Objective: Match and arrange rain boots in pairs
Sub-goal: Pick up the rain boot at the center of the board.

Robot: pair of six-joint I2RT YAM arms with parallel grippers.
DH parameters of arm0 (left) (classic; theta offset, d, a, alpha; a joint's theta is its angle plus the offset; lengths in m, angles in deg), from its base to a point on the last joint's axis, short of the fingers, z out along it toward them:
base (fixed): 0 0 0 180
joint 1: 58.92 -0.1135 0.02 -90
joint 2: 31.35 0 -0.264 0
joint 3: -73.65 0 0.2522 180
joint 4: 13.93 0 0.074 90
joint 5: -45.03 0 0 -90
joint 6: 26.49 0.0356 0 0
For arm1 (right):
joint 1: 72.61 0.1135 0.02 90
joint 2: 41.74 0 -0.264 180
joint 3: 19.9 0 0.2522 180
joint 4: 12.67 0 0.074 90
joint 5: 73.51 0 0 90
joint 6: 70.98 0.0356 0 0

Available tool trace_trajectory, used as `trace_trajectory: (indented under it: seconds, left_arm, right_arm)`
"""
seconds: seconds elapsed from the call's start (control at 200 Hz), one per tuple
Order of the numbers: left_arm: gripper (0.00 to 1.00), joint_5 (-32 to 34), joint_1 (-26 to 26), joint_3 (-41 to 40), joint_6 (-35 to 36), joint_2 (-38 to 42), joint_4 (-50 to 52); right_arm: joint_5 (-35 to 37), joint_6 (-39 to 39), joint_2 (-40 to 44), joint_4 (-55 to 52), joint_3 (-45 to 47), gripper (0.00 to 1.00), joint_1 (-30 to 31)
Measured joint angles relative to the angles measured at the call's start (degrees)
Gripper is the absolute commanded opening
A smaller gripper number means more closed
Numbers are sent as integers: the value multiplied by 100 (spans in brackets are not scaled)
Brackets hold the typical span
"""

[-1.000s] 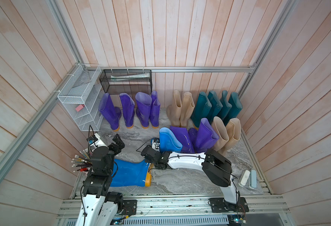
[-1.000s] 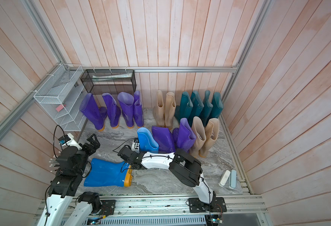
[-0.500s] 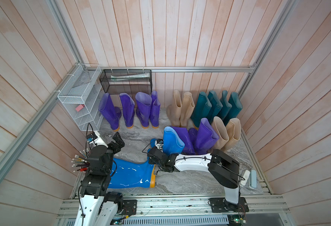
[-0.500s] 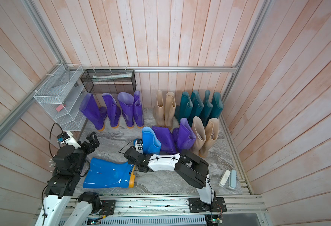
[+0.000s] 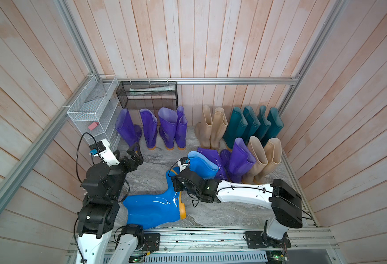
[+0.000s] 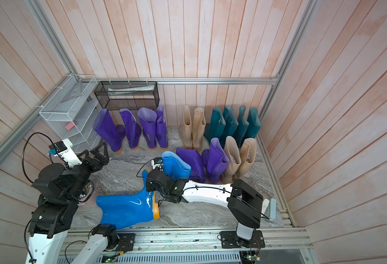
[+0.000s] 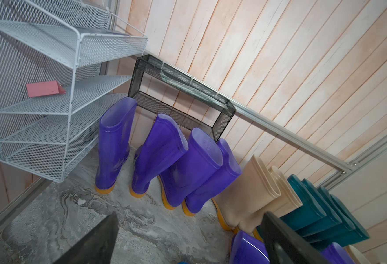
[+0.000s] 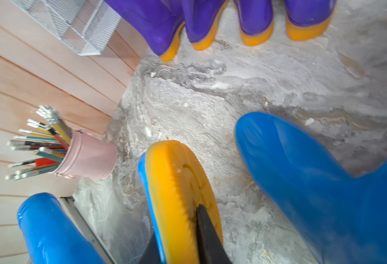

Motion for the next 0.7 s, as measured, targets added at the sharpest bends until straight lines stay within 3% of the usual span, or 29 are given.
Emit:
trace_trajectory:
  seconds: [0.33,0.7]
  left_arm:
    - [100,-199,0,601,175,-122,186]
    - [100,-337,0,719,315,-450,177]
  right_arm:
    - [-111,-741,291,-105,-468,6,140]
    - [-28,-1451,717,-385,-1005,4,-7]
